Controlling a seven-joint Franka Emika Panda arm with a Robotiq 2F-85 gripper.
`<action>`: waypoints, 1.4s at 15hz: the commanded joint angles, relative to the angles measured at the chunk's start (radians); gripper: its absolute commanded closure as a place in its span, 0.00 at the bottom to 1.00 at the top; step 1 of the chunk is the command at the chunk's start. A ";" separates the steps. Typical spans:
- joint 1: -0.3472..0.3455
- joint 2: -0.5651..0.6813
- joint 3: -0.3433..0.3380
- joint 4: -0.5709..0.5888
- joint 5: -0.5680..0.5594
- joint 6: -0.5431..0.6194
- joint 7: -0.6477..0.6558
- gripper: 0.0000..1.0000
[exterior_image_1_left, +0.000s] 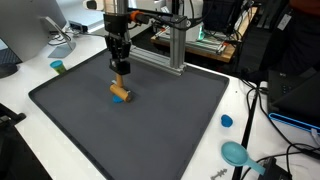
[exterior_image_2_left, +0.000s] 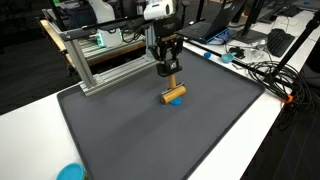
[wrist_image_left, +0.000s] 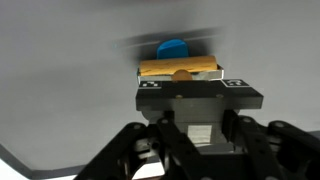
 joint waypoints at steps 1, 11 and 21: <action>0.006 0.048 -0.011 0.025 -0.011 -0.006 0.013 0.79; -0.001 0.097 0.005 0.054 0.026 0.042 -0.001 0.79; -0.004 0.140 0.010 0.082 0.057 0.128 0.009 0.79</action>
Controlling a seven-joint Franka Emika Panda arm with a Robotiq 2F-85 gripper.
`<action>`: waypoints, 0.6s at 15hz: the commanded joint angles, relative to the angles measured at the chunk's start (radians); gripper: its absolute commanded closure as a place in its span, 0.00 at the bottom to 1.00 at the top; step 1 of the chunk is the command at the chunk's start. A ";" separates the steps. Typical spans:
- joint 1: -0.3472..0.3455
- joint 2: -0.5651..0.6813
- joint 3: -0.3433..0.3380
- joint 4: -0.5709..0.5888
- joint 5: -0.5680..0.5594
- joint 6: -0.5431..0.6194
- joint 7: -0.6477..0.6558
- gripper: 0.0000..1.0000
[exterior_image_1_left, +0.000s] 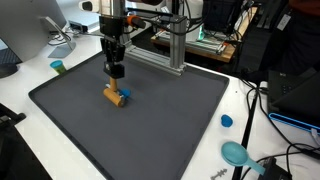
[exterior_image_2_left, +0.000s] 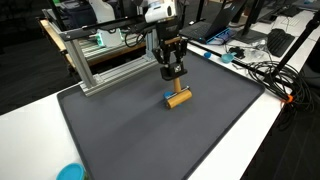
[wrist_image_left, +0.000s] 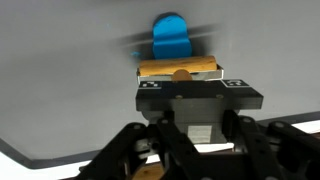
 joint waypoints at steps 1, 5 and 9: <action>-0.004 0.097 0.009 0.048 0.027 0.046 0.007 0.79; -0.004 0.139 0.008 0.083 0.024 0.063 0.014 0.79; -0.081 0.104 0.105 0.130 0.136 0.079 -0.039 0.79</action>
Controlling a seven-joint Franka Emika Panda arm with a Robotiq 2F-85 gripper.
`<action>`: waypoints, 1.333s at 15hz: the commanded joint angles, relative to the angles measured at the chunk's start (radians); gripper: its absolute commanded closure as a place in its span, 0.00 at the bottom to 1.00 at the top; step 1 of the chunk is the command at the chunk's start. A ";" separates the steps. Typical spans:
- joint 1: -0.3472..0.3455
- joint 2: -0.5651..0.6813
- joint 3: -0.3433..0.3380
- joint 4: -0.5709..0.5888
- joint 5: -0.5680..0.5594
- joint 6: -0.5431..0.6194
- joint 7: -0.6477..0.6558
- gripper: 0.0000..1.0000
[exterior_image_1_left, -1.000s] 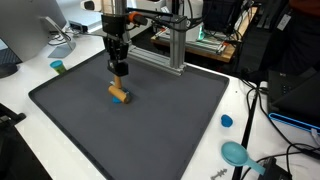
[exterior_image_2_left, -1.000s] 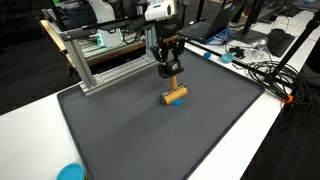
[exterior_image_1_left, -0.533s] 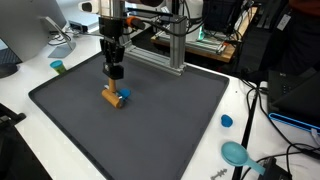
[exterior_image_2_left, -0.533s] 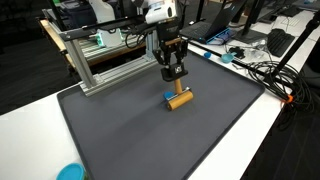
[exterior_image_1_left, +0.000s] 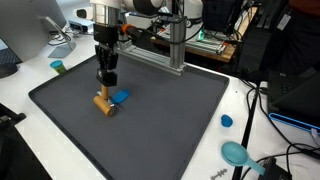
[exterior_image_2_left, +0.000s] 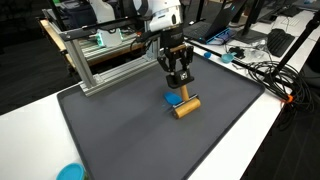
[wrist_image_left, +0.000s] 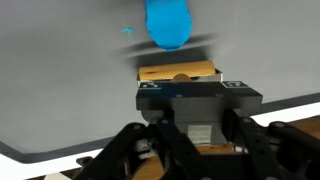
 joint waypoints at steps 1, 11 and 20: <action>-0.103 -0.025 0.130 0.048 0.122 -0.033 -0.096 0.79; 0.010 -0.162 0.007 0.196 -0.322 -0.626 -0.129 0.79; 0.037 -0.138 0.008 0.202 -0.429 -0.684 -0.206 0.79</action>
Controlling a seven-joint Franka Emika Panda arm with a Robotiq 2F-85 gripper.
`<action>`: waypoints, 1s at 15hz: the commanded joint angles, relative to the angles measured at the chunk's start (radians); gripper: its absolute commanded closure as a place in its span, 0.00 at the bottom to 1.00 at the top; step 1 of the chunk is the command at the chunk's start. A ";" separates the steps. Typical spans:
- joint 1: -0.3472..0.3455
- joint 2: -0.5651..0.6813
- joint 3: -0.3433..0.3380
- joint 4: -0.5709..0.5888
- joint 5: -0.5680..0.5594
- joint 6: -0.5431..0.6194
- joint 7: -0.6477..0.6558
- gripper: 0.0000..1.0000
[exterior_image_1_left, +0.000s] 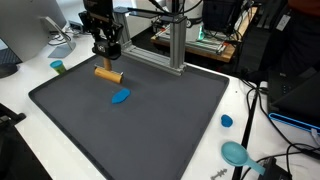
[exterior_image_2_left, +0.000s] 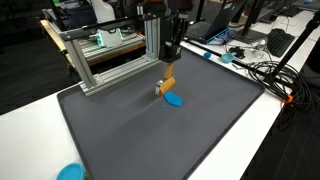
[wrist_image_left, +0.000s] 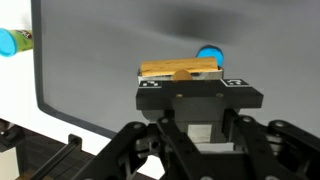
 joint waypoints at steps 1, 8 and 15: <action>-0.019 -0.028 0.008 -0.024 0.043 0.017 -0.169 0.79; -0.080 -0.086 0.041 0.008 0.276 -0.060 -0.690 0.79; -0.100 -0.057 0.019 0.086 0.346 -0.285 -1.114 0.79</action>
